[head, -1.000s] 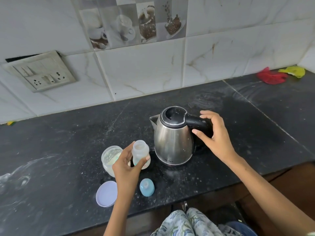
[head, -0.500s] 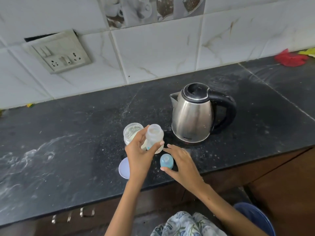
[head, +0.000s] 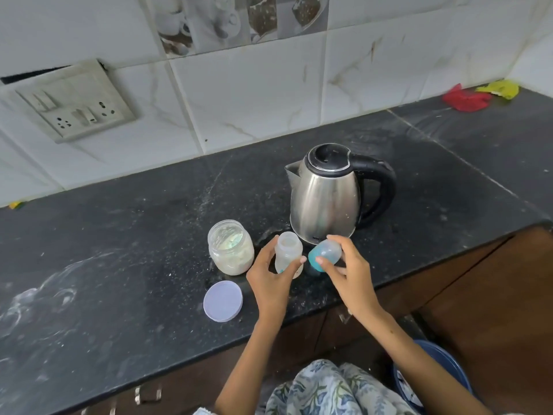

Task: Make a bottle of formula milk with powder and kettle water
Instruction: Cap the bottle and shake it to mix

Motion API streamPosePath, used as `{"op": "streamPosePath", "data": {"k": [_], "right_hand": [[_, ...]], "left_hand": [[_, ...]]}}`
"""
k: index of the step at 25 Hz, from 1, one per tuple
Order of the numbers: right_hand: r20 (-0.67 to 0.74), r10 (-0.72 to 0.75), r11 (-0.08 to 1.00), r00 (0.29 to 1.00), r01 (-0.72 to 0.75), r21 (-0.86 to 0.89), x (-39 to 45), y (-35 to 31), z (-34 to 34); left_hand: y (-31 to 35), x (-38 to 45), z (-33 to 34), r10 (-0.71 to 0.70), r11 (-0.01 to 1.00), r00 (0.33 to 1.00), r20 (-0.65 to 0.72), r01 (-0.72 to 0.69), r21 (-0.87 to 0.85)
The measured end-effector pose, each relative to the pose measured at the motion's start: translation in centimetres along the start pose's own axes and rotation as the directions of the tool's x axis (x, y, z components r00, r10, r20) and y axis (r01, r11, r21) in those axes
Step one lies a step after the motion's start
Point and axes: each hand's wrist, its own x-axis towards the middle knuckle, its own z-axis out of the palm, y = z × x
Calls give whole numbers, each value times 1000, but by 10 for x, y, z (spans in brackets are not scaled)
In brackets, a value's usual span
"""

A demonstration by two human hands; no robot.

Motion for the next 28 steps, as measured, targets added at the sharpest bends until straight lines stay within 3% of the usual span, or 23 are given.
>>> {"op": "streamPosePath", "data": {"k": [6, 12, 16, 20, 28], "right_hand": [[-7, 128, 953, 992, -121, 277, 9, -26, -13], [179, 71, 908, 981, -138, 394, 33, -43, -15], [324, -30, 932, 945, -90, 351, 52, -64, -21], [471, -96, 960, 877, -43, 275, 68, -81, -24], [702, -157, 988, 694, 113, 109, 93, -113, -37]], "left_hand": [[-15, -1, 10, -51, 998, 996, 70, 50, 24], [-7, 10, 6, -11, 999, 989, 148, 5, 40], [18, 24, -5, 64, 997, 975, 215, -71, 27], [35, 26, -12, 95, 994, 979, 182, -103, 32], [53, 22, -22, 138, 986, 971, 197, -153, 62]]}}
